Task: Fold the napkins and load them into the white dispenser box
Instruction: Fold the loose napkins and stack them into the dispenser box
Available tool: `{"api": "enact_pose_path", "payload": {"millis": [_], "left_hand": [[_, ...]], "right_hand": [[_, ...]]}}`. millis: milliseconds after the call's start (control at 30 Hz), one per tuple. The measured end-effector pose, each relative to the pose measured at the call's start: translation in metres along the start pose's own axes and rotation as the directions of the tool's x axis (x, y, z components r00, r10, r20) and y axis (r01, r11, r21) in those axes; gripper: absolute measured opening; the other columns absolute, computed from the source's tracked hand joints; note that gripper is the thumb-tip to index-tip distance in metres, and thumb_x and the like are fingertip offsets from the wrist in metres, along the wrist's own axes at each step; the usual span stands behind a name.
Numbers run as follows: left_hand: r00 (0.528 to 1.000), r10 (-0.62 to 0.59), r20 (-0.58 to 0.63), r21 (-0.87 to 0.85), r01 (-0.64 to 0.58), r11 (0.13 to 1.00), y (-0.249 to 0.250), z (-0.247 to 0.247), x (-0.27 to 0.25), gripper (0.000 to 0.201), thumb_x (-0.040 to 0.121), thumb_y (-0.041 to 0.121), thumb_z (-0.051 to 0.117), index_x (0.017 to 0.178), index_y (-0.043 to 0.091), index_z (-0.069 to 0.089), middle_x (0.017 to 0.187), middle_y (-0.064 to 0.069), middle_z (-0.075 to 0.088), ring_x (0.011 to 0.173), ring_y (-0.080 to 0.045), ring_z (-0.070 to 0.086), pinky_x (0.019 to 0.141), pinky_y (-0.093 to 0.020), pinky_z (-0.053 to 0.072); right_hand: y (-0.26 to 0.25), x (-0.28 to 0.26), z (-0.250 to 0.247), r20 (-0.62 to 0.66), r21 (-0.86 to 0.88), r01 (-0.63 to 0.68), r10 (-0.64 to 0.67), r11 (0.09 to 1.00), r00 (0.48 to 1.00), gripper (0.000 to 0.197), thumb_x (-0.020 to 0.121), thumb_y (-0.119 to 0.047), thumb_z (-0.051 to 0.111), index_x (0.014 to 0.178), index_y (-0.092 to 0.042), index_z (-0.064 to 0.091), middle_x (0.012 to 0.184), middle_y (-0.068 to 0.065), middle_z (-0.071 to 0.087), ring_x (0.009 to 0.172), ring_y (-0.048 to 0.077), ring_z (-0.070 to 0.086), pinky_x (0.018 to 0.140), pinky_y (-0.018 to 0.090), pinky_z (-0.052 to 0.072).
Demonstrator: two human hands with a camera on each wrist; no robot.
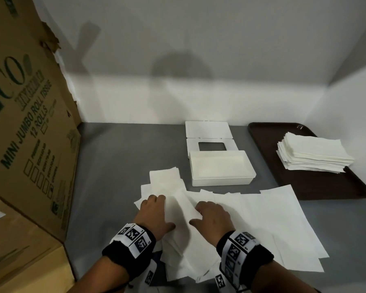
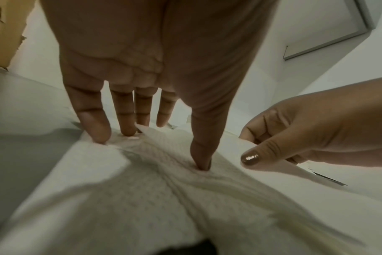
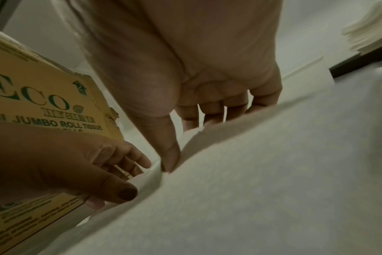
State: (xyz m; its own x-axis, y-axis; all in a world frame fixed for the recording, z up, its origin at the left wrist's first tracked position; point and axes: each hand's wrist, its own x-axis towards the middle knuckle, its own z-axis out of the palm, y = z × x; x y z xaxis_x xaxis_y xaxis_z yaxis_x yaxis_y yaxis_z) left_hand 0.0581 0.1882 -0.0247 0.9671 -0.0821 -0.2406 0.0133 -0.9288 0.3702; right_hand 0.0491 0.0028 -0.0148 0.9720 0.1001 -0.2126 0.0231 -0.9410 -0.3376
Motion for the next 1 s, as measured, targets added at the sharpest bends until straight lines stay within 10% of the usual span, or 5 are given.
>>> {"api": "enact_pose_path", "payload": {"millis": [400,600,800,1000], "left_hand": [[0.995,0.047,-0.091,-0.182,-0.063,0.981,-0.002,-0.014,0.004,0.099,0.066,0.060,0.074,0.145,0.022,0.027,0.145,0.003,0.038,0.134,-0.021,0.035,0.110,-0.034,0.032],[0.966,0.236,-0.106,-0.447,-0.259,0.856,0.006,-0.044,0.006,0.012,0.084,0.032,0.069,0.087,0.022,0.063,0.083,0.010,0.065,0.078,-0.008,0.060,0.073,-0.026,0.045],[0.978,0.173,-0.118,-0.654,-0.208,0.728,0.012,-0.060,0.019,0.023,0.085,0.034,0.065,0.098,0.014,0.064,0.094,-0.006,0.072,0.089,-0.024,0.068,0.087,-0.043,0.053],[0.987,0.075,-0.141,-0.740,-0.155,0.654,0.026,-0.066,0.036,0.016,0.092,0.021,0.061,0.105,0.014,0.062,0.097,-0.003,0.073,0.089,-0.023,0.070,0.084,-0.039,0.054]], "right_hand": [[0.001,-0.013,-0.014,-0.138,0.223,0.209,-0.181,0.952,0.974,0.008,0.091,-0.027,0.057,0.088,-0.020,0.060,0.082,-0.007,0.063,0.080,0.015,0.057,0.075,0.030,0.045],[0.015,-0.008,-0.032,-0.069,0.418,0.187,-0.174,0.889,0.982,0.015,0.088,-0.029,0.066,0.079,-0.023,0.055,0.068,-0.011,0.052,0.061,0.000,0.047,0.064,0.014,0.038],[0.044,0.001,-0.053,0.134,0.591,0.047,-0.155,0.806,0.979,0.027,0.078,-0.033,0.078,0.090,-0.010,0.070,0.092,0.005,0.073,0.082,0.016,0.069,0.074,0.029,0.053],[0.074,0.010,-0.060,0.136,0.888,-0.113,-0.019,0.446,0.991,0.021,0.086,-0.012,0.070,0.108,-0.011,0.070,0.107,0.011,0.073,0.098,0.026,0.069,0.083,0.041,0.056]]}}
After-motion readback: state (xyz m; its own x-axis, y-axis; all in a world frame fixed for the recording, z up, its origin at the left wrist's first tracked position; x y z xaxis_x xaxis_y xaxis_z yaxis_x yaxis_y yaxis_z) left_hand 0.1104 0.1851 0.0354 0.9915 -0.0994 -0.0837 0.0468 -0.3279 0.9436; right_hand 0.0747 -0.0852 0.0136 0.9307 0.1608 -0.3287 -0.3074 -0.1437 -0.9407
